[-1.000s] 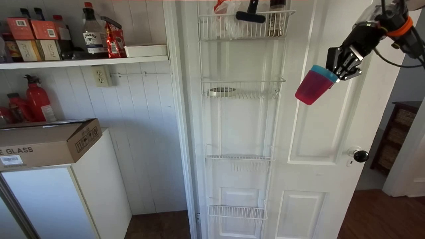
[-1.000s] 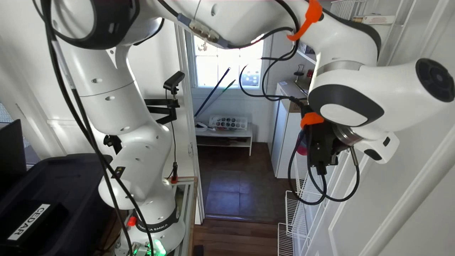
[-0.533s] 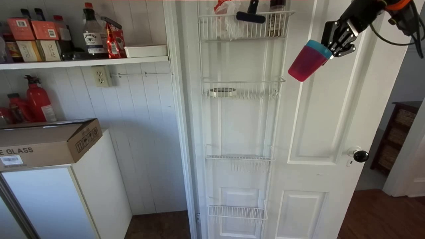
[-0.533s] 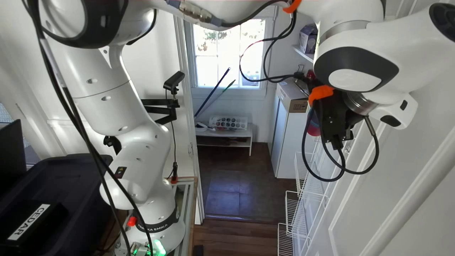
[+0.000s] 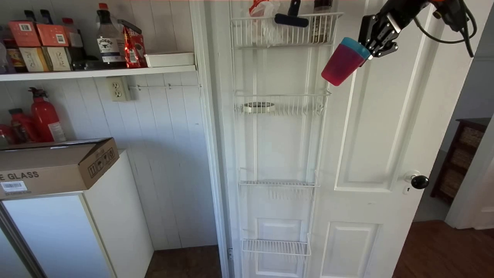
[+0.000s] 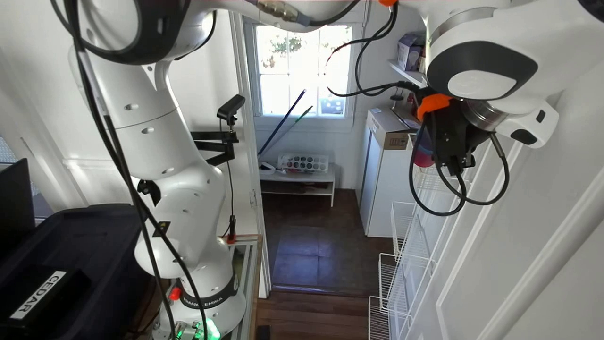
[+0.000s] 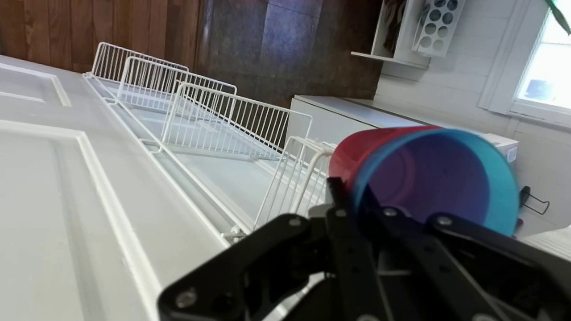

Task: Put the blue cup inside the pink cup then move the stacked cups to the second shelf

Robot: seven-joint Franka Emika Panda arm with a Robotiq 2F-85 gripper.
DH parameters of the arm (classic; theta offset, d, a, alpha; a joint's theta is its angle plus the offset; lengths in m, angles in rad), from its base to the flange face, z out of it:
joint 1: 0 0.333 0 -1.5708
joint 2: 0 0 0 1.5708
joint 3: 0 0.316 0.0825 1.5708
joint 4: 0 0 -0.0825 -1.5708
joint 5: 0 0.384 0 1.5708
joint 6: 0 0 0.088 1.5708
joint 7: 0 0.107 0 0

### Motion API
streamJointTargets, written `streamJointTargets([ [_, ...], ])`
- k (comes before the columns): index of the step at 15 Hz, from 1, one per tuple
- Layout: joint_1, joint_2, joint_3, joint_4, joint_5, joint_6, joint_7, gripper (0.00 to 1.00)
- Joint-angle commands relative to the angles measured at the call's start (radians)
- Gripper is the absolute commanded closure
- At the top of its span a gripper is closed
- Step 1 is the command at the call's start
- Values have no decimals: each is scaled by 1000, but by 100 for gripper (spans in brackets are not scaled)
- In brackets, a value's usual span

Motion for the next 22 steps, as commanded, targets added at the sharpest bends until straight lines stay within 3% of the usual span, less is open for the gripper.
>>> streamJointTargets([
  [1, 5, 69, 17, 82, -24, -10, 82, 98],
  [8, -2, 64, 19, 52, -9, -2, 62, 93],
  [9, 0, 58, 23, 46, -15, 22, 73, 98],
  [14, 9, 52, 42, 26, -17, 119, 125, 98],
  [22, 14, 69, 72, 20, -80, 179, 230, 98],
])
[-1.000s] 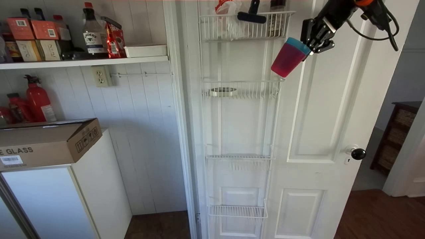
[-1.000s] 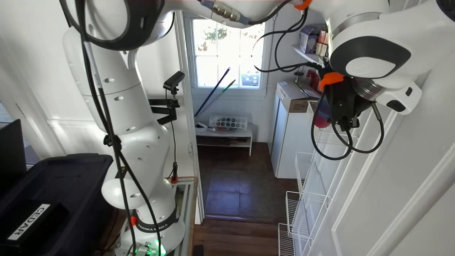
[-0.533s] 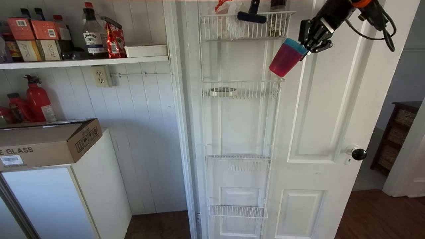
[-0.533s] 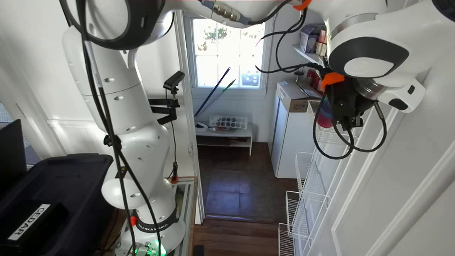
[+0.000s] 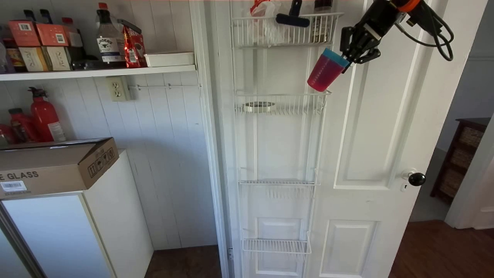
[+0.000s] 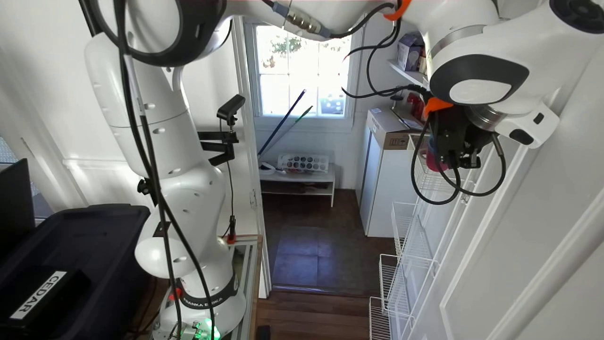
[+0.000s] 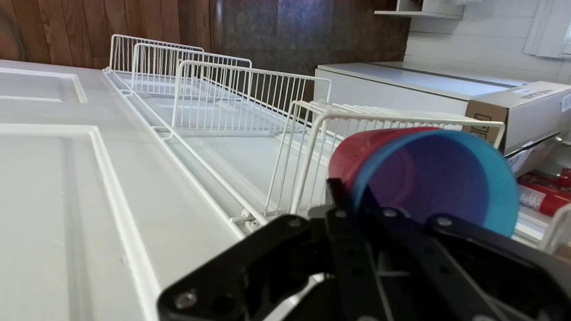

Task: Put the blue cup inside the pink cup then move the stacked cups to the second shelf

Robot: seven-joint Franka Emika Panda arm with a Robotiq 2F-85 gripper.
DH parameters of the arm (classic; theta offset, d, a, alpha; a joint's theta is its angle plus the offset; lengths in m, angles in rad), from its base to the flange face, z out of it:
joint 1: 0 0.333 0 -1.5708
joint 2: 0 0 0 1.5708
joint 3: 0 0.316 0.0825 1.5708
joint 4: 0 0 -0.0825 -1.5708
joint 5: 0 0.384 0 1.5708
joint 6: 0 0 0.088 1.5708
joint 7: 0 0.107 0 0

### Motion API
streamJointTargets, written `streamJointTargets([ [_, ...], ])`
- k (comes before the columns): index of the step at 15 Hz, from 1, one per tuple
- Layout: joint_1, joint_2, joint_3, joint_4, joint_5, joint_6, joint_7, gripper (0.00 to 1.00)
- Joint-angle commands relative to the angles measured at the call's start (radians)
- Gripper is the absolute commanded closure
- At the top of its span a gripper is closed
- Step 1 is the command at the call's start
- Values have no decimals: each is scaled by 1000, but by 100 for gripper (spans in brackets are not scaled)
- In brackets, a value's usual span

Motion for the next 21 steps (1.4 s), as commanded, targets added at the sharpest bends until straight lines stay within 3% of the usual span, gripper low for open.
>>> streamJointTargets([
  [1, 10, 2, 8, -11, -60, 28, 71, 98],
  [9, 21, 49, 18, 6, -86, 28, 109, 98],
  [10, 22, 54, 20, 8, -90, 30, 113, 90],
  [12, 22, 63, 21, 10, -96, 29, 117, 66],
  [15, 20, 67, 19, 10, -93, 32, 114, 51],
  [21, 18, 64, 17, 11, -89, 36, 107, 8],
])
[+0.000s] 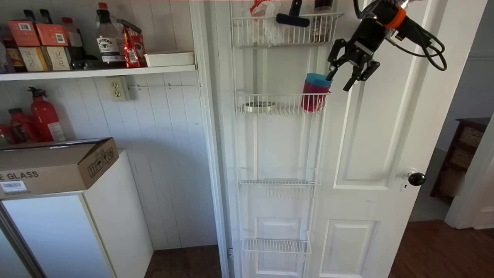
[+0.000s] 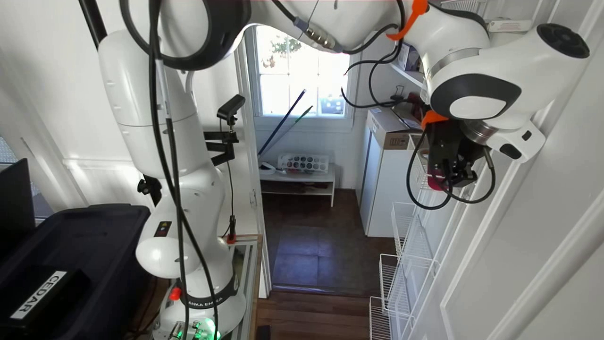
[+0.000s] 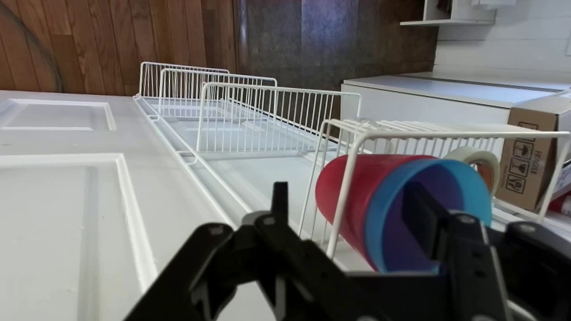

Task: Put the blue cup inside the pink cup then move the stacked cups to the second shelf

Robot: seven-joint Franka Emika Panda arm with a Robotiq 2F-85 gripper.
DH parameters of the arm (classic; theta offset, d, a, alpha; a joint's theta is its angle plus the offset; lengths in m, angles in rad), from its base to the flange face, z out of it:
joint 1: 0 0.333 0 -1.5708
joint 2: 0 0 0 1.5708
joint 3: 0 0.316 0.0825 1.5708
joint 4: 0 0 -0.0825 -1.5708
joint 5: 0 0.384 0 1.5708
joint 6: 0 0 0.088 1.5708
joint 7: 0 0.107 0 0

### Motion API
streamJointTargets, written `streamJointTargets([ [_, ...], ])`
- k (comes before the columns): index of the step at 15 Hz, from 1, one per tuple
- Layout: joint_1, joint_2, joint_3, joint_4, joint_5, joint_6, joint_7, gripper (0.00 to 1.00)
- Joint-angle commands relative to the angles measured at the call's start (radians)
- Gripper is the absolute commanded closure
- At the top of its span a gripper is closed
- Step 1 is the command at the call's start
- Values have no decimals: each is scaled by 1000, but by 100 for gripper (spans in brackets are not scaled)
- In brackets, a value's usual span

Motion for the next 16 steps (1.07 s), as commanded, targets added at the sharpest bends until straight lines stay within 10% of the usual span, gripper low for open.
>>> streamJointTargets([
  [1, 3, -1, -1, 11, -23, 11, 22, 2],
  [16, -9, -147, -19, -121, 12, 128, 198, 0],
])
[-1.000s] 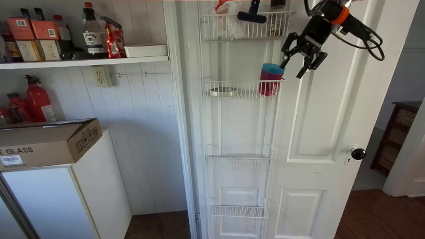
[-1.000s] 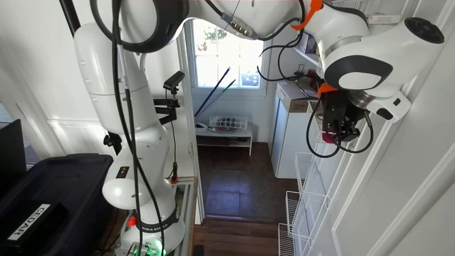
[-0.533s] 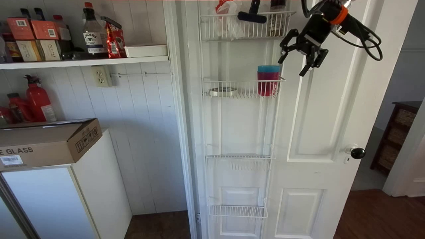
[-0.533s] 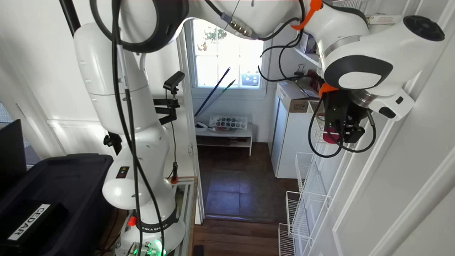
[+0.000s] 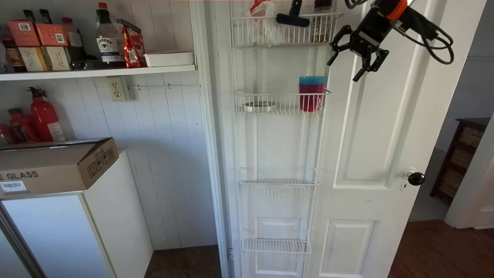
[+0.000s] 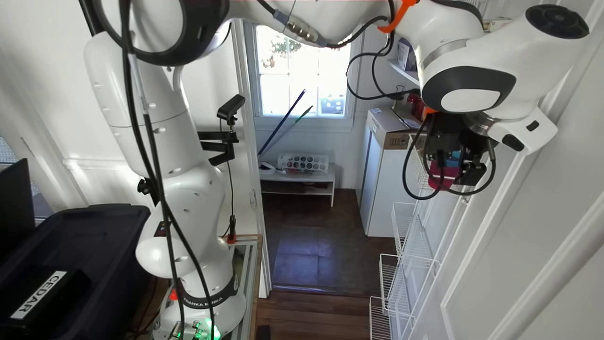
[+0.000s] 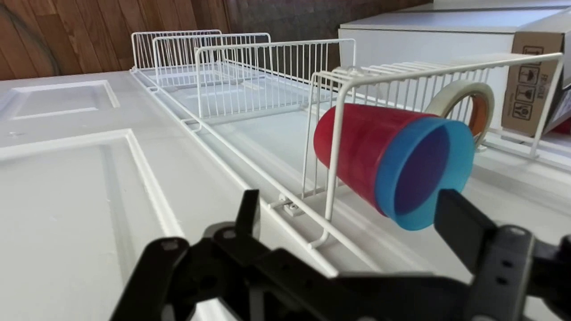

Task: Put the blue cup inside the pink cup then move the stacked cups to the second shelf

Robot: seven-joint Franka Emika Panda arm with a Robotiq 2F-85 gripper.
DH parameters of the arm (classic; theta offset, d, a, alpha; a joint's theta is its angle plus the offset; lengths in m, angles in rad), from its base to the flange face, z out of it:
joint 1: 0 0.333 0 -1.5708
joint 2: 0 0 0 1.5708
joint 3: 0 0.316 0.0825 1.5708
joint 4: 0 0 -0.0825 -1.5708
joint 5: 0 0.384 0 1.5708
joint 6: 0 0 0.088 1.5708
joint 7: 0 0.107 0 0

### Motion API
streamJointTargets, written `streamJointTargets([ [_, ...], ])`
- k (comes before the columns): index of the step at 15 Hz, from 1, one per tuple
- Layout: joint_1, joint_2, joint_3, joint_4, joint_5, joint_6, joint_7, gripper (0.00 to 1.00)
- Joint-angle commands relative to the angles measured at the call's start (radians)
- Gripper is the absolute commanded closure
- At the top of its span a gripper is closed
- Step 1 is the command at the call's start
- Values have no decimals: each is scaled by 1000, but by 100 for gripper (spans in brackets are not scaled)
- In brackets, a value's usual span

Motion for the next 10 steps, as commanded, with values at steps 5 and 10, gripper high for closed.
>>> streamJointTargets([
  [5, -21, -151, -38, -112, -1, -54, 135, 0],
  [10, -44, -253, -85, -142, -1, -157, 100, 0],
])
